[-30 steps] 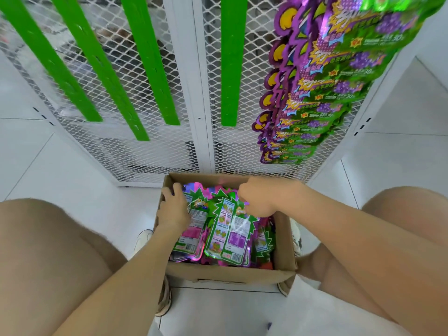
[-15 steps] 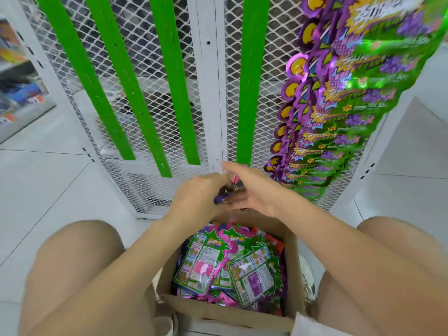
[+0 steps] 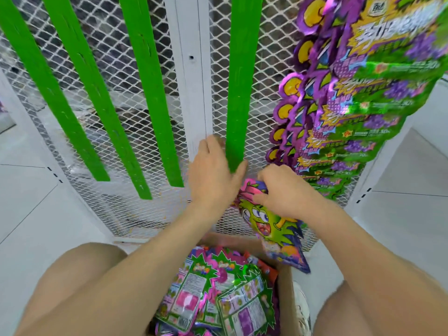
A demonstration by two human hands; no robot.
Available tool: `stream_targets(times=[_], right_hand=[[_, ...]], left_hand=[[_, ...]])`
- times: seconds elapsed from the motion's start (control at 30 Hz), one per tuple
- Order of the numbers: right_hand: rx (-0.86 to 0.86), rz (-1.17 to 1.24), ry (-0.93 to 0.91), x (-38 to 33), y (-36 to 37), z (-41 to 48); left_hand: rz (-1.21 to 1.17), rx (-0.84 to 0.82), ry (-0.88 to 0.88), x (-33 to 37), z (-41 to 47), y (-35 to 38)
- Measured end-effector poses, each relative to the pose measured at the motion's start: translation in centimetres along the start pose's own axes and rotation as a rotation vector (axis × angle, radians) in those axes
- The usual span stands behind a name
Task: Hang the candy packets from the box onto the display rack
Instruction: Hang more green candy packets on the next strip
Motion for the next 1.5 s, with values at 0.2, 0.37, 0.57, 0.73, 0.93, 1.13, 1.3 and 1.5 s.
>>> stream_targets(times=[0.2, 0.37, 0.57, 0.73, 0.93, 1.13, 1.3, 1.5], right_hand=[[-0.059, 0.068, -0.03, 0.7, -0.7, 0.0], [-0.061, 0.082, -0.073, 1.3, -0.7, -0.5], [-0.257, 0.097, -0.204, 1.8, -0.3, -1.5], [-0.397, 0.078, -0.274, 0.9, 1.6, -2.7], [-0.378, 0.264, -0.212, -0.2, 3.7, -3.8], [-0.14, 0.682, -0.071, -1.1, 4.1, -3.1], [0.091, 0.625, 0.005, -1.6, 3.9, -3.4], [0.123, 0.625, 0.055, -2.5, 4.0, -4.2]], left_hand=[[-0.029, 0.177, -0.101, 1.0, 0.7, 2.7], [-0.157, 0.238, -0.081, 0.7, 0.4, 2.9], [-0.351, 0.053, -0.231, -0.7, -1.0, 1.4], [-0.29, -0.307, -0.169, -3.0, -2.1, -0.7], [-0.42, -0.546, -0.268, -3.8, -4.0, -2.2], [-0.498, -0.706, -0.406, -5.5, -4.8, -3.6], [-0.606, -0.724, -0.385, -4.3, -5.4, -5.1], [-0.554, -0.69, -0.302, -4.7, -6.2, -5.4]])
Point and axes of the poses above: each hand's wrist, its own z-axis towards the middle knuckle, its own y-axis out of the palm, x = y × z, the point moved 3 cm from there along z, towards the middle knuckle, and after that the axes turned 12 degrees about y, right-handed, at the moved point
